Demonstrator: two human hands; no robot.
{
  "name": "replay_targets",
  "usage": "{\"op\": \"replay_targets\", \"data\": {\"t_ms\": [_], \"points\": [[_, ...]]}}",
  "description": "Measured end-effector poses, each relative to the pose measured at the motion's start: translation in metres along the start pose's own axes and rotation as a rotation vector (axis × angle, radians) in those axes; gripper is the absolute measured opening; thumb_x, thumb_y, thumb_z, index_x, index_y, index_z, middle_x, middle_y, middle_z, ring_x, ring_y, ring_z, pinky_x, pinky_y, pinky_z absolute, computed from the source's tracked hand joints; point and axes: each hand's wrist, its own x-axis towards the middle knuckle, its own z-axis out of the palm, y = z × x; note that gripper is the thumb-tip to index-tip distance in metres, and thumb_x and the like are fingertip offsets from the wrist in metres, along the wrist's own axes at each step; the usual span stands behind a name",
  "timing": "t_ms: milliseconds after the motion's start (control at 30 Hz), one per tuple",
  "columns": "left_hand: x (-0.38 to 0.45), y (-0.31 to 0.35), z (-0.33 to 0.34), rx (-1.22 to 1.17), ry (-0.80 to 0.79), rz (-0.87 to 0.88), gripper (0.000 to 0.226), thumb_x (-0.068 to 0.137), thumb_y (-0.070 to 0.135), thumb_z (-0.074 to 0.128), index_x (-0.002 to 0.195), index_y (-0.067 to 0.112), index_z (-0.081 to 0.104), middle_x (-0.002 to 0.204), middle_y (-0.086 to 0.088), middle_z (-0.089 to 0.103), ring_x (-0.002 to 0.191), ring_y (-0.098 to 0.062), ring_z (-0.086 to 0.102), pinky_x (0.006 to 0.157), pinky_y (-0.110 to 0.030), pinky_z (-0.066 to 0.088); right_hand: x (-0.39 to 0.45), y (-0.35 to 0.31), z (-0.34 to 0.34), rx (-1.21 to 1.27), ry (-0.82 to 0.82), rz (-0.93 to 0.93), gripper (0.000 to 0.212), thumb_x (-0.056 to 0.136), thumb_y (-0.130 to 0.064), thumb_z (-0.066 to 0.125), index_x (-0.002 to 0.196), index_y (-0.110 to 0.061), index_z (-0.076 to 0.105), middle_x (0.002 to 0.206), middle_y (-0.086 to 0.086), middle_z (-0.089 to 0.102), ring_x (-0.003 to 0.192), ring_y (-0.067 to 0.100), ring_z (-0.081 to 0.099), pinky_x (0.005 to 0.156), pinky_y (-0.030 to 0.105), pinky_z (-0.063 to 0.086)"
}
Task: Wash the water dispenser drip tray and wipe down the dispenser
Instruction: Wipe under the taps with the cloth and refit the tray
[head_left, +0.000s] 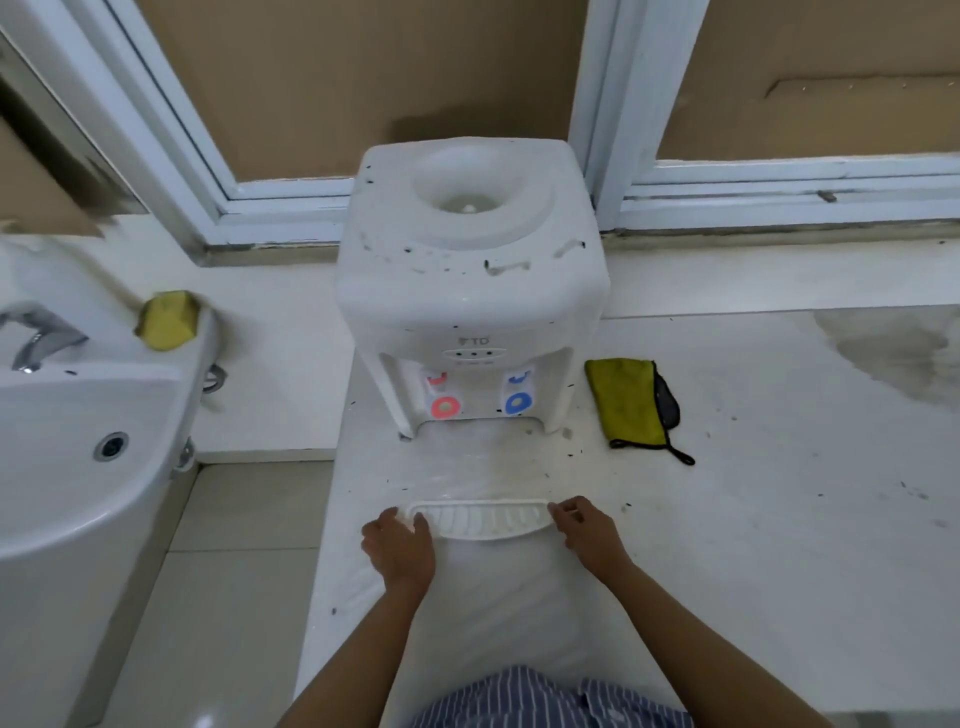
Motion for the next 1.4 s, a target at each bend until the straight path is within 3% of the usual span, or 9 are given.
{"op": "replay_targets", "data": {"t_ms": [200,400,500,733,933,1067,1167,1300,1400], "points": [[0.018,-0.014,-0.002,0.254,-0.195,0.148,0.037,0.097,0.036,0.047,0.117,0.008,0.061,0.118,-0.012,0.062,0.114,-0.032,0.051,0.095,-0.035,0.036,-0.012,-0.009,0.021,0.143,0.109,0.118,0.023,0.093,-0.033,0.062,0.09,-0.01,0.062,0.08,0.004,0.062,0.075,0.019,0.055,0.073,0.037,0.047],[0.019,-0.005,-0.022,-0.371,-0.276,0.086,0.019,0.095,0.022,0.056,0.102,0.008,0.045,0.089,-0.008,0.057,0.085,-0.027,0.056,0.068,-0.034,0.042,-0.025,-0.018,0.04,0.359,0.22,0.101,0.017,0.094,-0.031,0.061,0.09,-0.015,0.06,0.077,0.006,0.059,0.069,0.017,0.052,0.067,0.035,0.044],[0.034,0.005,-0.025,-0.578,-0.347,0.036,0.017,0.096,0.015,0.055,0.106,0.005,0.044,0.091,-0.007,0.056,0.081,-0.022,0.057,0.083,-0.044,0.053,-0.019,-0.038,0.041,0.53,0.253,0.098,0.016,0.097,-0.025,0.059,0.099,-0.01,0.057,0.084,0.008,0.064,0.074,0.02,0.061,0.071,0.037,0.05],[0.066,0.04,-0.019,-0.985,-0.419,-0.198,0.028,0.093,0.0,0.056,0.12,-0.001,0.05,0.115,-0.017,0.055,0.104,-0.028,0.057,0.089,-0.034,0.054,0.018,-0.079,0.031,0.9,0.228,0.193,0.021,0.099,-0.014,0.055,0.119,-0.007,0.056,0.116,0.015,0.062,0.107,0.035,0.063,0.093,0.042,0.051],[0.09,0.047,-0.002,-1.073,-0.472,-0.373,0.041,0.089,0.005,0.065,0.125,-0.012,0.053,0.117,-0.022,0.063,0.088,-0.02,0.066,0.079,-0.022,0.057,0.043,-0.094,0.03,1.049,0.215,0.301,0.035,0.098,-0.007,0.053,0.132,0.0,0.053,0.123,0.018,0.06,0.111,0.032,0.06,0.094,0.038,0.047],[0.096,0.052,0.004,-1.074,-0.486,-0.429,0.039,0.088,0.005,0.066,0.123,-0.01,0.058,0.114,-0.021,0.065,0.086,-0.018,0.066,0.085,-0.025,0.053,0.054,-0.097,0.032,1.107,0.218,0.314,0.037,0.097,-0.007,0.055,0.133,0.003,0.052,0.128,0.017,0.059,0.108,0.025,0.06,0.085,0.027,0.053],[0.095,0.057,0.005,-1.1,-0.473,-0.449,0.042,0.085,0.006,0.069,0.123,-0.01,0.058,0.116,-0.021,0.065,0.088,-0.018,0.066,0.094,-0.03,0.05,0.061,-0.095,0.034,1.153,0.23,0.319,0.04,0.098,-0.01,0.054,0.136,0.004,0.049,0.133,0.017,0.056,0.102,0.021,0.062,0.096,0.03,0.046],[0.094,0.066,0.003,-1.125,-0.448,-0.477,0.042,0.082,0.005,0.073,0.12,-0.009,0.06,0.098,-0.011,0.068,0.093,-0.02,0.064,0.099,-0.033,0.049,0.069,-0.091,0.035,1.163,0.256,0.354,0.04,0.1,-0.005,0.046,0.137,0.009,0.044,0.142,0.021,0.049,0.126,0.03,0.052,0.105,0.034,0.041],[0.095,0.067,0.004,-1.132,-0.431,-0.506,0.041,0.08,0.004,0.074,0.117,-0.01,0.063,0.095,-0.01,0.068,0.091,-0.02,0.064,0.098,-0.033,0.049,0.072,-0.09,0.036,1.084,0.245,0.341,0.04,0.101,-0.008,0.044,0.138,0.006,0.044,0.143,0.021,0.048,0.125,0.029,0.052,0.109,0.034,0.041]]}}
